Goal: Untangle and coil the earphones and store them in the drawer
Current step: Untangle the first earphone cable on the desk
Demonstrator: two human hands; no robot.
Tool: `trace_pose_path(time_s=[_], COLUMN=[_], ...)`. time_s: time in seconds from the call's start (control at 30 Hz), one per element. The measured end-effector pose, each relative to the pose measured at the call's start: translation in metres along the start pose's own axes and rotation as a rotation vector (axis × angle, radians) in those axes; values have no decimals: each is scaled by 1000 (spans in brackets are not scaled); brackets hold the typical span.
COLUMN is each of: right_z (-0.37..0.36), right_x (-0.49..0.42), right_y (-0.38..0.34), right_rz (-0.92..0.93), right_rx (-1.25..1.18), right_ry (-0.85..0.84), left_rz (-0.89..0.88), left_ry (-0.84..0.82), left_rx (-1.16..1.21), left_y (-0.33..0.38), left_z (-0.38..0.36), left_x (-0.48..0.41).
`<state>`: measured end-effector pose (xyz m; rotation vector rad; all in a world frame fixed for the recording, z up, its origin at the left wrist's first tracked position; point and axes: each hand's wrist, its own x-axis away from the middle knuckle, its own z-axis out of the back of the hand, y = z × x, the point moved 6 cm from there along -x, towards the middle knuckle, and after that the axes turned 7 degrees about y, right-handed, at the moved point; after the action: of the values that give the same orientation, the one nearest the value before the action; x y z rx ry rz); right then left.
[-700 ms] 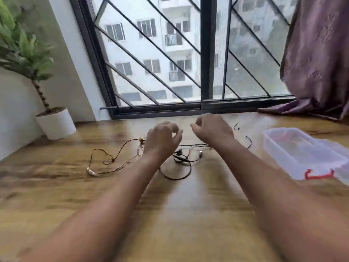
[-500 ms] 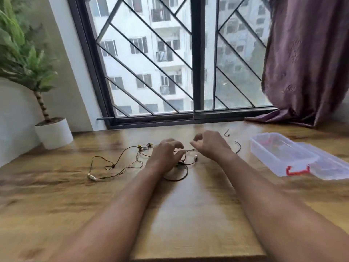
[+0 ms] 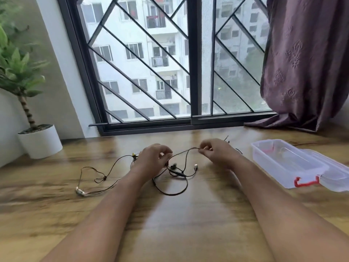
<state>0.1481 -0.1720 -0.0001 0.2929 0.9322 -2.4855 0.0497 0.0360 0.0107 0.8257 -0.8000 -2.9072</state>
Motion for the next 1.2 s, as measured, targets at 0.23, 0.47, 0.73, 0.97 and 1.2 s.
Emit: trace_pose_path(time_s=[0.23, 0.47, 0.73, 0.97, 1.2], right_z=[16, 11, -14, -59, -48], right_x=[11, 18, 35, 53, 46], right_y=[-9, -21, -60, -86, -71], right_rz=[-352, -549, 28, 304, 242], right_rx=[-1321, -1804, -414, 40, 138], right_ry=[56, 46, -152, -378, -275], left_rz=[45, 45, 210, 236, 307], left_ry=[56, -43, -14, -182, -101], left_rx=[121, 55, -74, -167, -271], left_y=[-5, -11, -50, -54, -72], left_z=[7, 20, 54, 43, 47], left_x=[-3, -4, -2, 7, 4])
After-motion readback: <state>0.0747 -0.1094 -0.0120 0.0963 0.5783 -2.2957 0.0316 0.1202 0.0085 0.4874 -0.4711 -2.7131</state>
